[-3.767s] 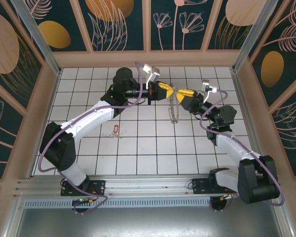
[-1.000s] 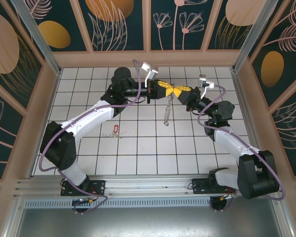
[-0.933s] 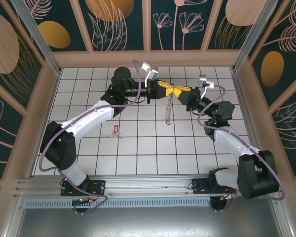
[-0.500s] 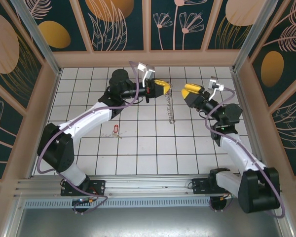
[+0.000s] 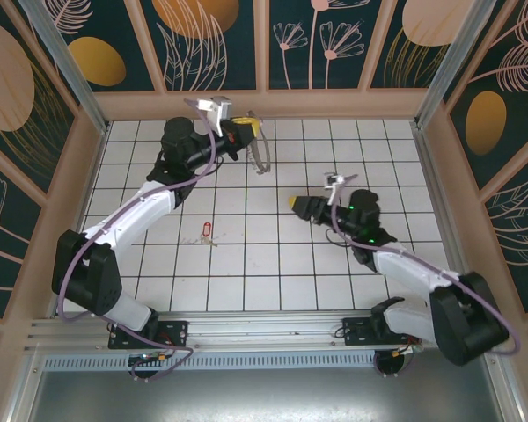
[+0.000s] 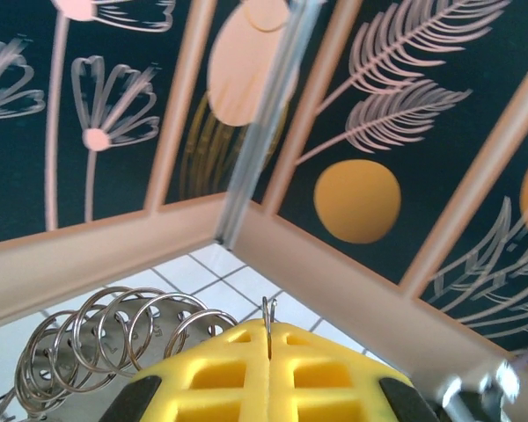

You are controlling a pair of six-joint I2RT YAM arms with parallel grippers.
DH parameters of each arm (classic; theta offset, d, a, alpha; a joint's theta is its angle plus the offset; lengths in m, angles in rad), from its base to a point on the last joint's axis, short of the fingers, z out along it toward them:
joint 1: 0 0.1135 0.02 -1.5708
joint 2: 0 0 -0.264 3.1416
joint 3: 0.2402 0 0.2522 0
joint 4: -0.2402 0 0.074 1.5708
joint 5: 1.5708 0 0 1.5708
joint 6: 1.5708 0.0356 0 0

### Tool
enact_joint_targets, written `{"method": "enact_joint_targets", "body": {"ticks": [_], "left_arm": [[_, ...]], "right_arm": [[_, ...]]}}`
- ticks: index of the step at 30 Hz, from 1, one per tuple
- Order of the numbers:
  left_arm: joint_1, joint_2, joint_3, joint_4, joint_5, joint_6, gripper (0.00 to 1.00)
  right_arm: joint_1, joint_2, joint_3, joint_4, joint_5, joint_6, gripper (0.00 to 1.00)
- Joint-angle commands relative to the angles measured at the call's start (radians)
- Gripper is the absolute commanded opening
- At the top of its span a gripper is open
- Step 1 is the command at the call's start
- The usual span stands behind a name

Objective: Put the keys on the keyring

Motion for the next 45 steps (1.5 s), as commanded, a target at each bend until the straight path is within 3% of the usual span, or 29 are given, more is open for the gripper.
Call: {"method": "enact_joint_targets", "body": {"ticks": [1, 10, 18, 33, 45], "left_arm": [[0.040, -0.030, -0.004, 0.037, -0.029, 0.003, 0.00], [0.182, -0.045, -0.012, 0.040, -0.032, -0.039, 0.00], [0.286, -0.066, -0.025, 0.033, -0.033, -0.062, 0.00], [0.393, -0.092, -0.054, 0.025, -0.034, -0.075, 0.00], [0.403, -0.106, -0.075, 0.003, -0.034, -0.066, 0.00]], "right_arm": [[0.095, 0.104, 0.112, -0.132, 0.103, -0.091, 0.57], [0.333, 0.399, 0.424, -0.387, 0.297, -0.141, 0.53], [0.479, 0.667, 0.733, -0.589, 0.426, -0.135, 0.49], [0.617, 1.053, 1.245, -0.988, 0.708, -0.142, 0.46], [0.653, 1.133, 1.339, -1.039, 0.761, -0.158, 0.46]]}}
